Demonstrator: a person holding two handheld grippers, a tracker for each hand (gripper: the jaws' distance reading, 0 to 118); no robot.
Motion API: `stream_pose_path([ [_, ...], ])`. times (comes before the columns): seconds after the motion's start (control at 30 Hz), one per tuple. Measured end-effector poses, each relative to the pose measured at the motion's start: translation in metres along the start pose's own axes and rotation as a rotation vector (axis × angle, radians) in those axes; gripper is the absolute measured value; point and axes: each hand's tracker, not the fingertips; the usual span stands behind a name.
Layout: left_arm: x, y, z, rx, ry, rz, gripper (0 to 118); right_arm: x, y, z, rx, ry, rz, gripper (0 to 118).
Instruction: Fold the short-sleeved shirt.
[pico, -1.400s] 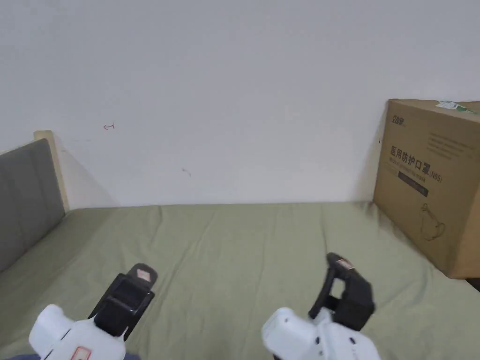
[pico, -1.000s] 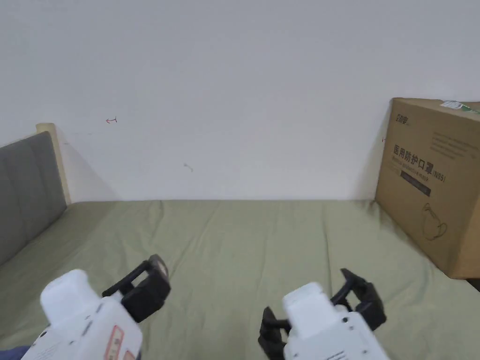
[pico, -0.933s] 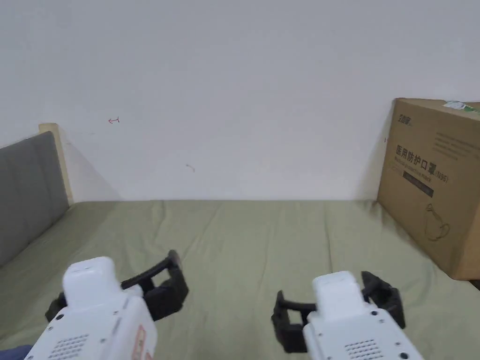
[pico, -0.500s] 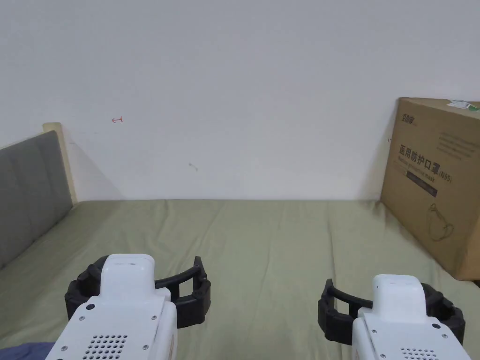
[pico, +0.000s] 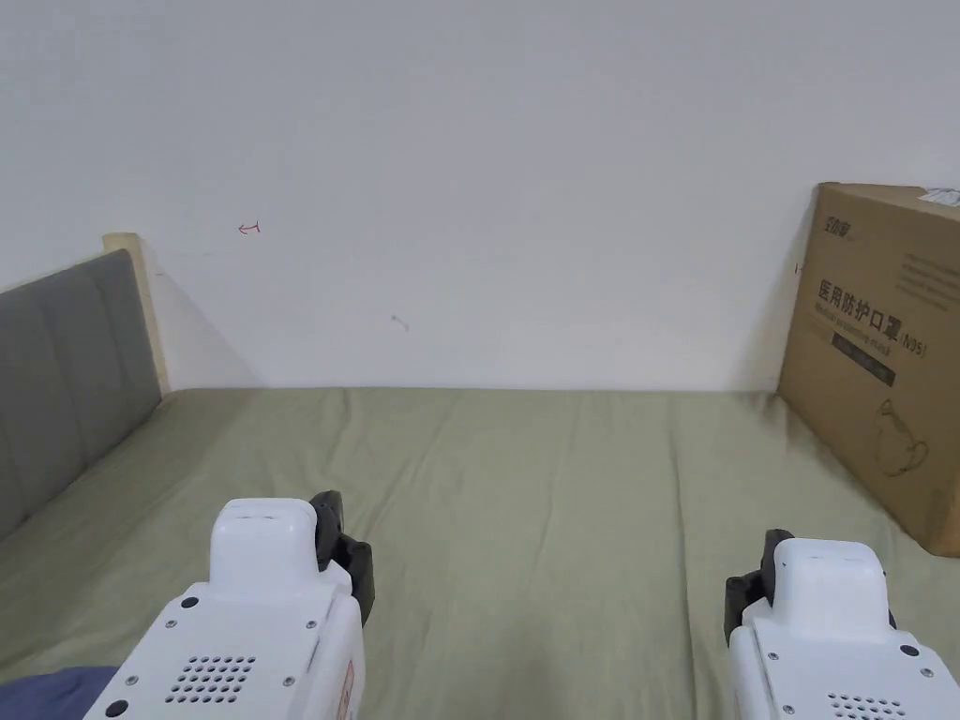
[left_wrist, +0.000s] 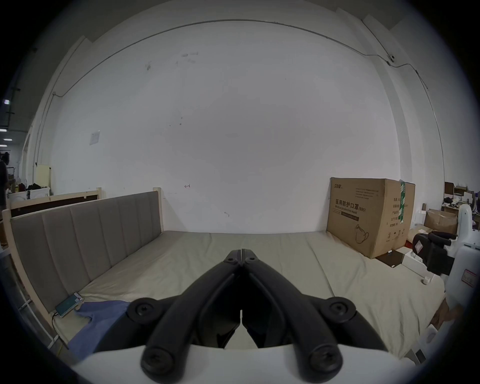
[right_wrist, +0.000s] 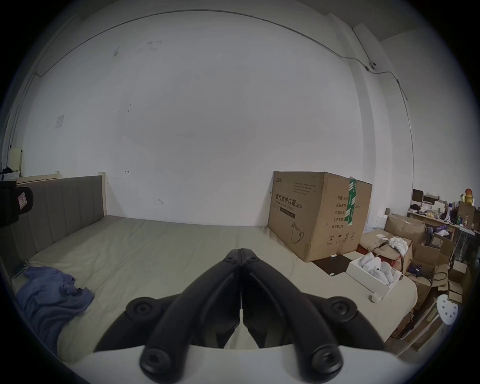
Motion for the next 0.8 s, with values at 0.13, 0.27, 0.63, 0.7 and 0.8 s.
stream_pose_path([
  [0.13,-0.002,-0.003,-0.001,-0.022,-0.006,0.013,0,-0.001,-0.001,0.000,-0.007,0.014,0.000,0],
  [0.27,-0.005,-0.001,0.001,-0.023,0.005,0.021,0,-0.006,-0.001,0.000,0.002,0.015,0.032,0],
  [0.63,-0.051,0.011,0.034,-0.014,0.165,-0.012,0,-0.063,0.015,-0.005,-0.010,0.258,0.008,0],
  [0.7,-0.072,0.014,0.049,-0.018,0.232,0.004,0,-0.090,0.017,-0.003,-0.014,0.351,0.014,0],
  [0.8,-0.103,0.017,0.075,-0.024,0.323,0.064,0,-0.135,0.018,0.005,-0.022,0.495,0.029,0],
])
